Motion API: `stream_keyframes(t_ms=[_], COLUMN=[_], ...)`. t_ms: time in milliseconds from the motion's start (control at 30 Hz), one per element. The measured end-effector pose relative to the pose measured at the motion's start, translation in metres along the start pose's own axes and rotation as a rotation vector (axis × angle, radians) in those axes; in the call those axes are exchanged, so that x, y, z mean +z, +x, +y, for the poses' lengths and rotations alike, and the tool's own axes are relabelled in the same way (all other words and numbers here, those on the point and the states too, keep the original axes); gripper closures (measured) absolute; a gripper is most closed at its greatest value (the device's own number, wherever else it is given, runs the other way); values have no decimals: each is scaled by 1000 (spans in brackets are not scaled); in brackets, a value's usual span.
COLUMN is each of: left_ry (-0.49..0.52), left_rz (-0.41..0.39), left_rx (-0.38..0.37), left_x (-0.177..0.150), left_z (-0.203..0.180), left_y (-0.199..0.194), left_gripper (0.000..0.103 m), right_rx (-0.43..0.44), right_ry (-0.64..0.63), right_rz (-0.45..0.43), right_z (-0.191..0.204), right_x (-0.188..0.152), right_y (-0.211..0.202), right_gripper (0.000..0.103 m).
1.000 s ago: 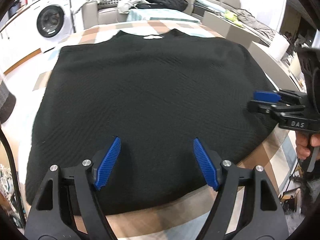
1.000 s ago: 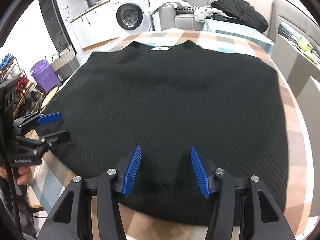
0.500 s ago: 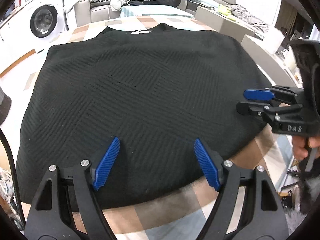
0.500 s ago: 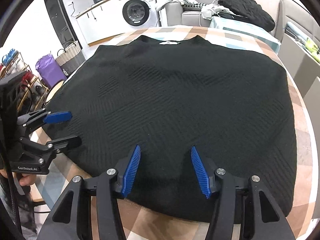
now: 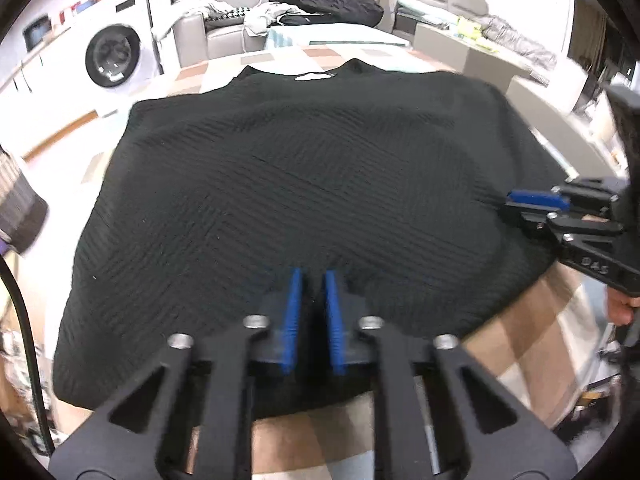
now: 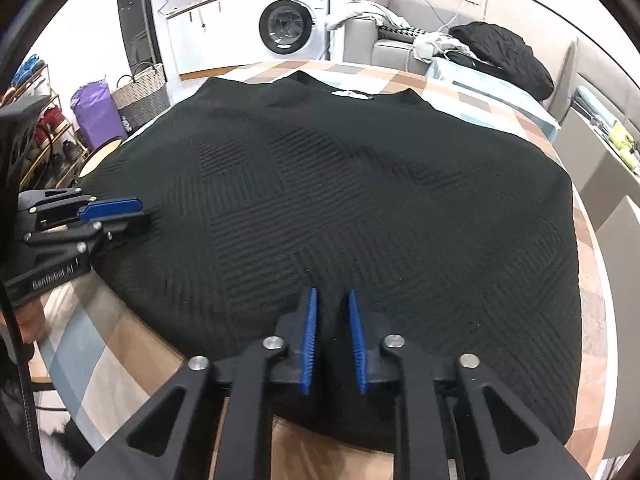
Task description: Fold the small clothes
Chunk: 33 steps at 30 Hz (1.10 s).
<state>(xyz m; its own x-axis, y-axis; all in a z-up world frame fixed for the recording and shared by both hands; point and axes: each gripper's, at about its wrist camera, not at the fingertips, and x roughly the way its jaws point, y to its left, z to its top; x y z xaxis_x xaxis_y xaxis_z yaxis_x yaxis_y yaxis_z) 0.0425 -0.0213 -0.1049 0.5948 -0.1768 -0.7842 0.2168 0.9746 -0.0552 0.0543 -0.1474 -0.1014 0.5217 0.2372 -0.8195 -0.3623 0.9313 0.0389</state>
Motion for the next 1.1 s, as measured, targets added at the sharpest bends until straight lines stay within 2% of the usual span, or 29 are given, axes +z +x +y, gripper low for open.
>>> stream_keyframes(t_ms=[267, 400, 467, 567, 667, 733, 800, 900, 967, 1033, 1100], left_ry=[5, -46, -67, -77, -102, -114, -115, -108, -78, -50, -16], left_rz=[12, 16, 16, 8, 13, 16, 17, 12, 0, -7, -11], left_rx=[-22, -57, -69, -47, -44, -49, -52, -68, -99, -132, -155], left_x=[-6, -4, -1, 6, 12, 15, 15, 14, 15, 18, 18], left_z=[1, 8, 12, 16, 18, 19, 18, 13, -1, -18, -34], left_y=[-4, -6, -5, -2, 5, 9, 10, 9, 7, 6, 6], left_gripper=[101, 101, 100, 98, 90, 80, 77, 71, 69, 61, 60], right_rx=[60, 107, 99, 58, 39, 39, 22, 49, 62, 58, 51], right_ry=[30, 92, 127, 177, 192, 187, 158, 178, 195, 195, 209], right_rz=[17, -8, -40, -49, -32, -10, -21, -34, -38, -39, -29], right_z=[-8, -20, -27, -40, -43, -41, -38, -43, -47, -48, -52], right_x=[-4, -2, -1, 1, 2, 0, -4, -14, -21, -25, -29], right_y=[-9, -16, -22, -23, -15, -9, -9, -12, -17, -21, -28], right_gripper=[96, 86, 82, 78, 78, 78, 78, 78, 78, 77, 75])
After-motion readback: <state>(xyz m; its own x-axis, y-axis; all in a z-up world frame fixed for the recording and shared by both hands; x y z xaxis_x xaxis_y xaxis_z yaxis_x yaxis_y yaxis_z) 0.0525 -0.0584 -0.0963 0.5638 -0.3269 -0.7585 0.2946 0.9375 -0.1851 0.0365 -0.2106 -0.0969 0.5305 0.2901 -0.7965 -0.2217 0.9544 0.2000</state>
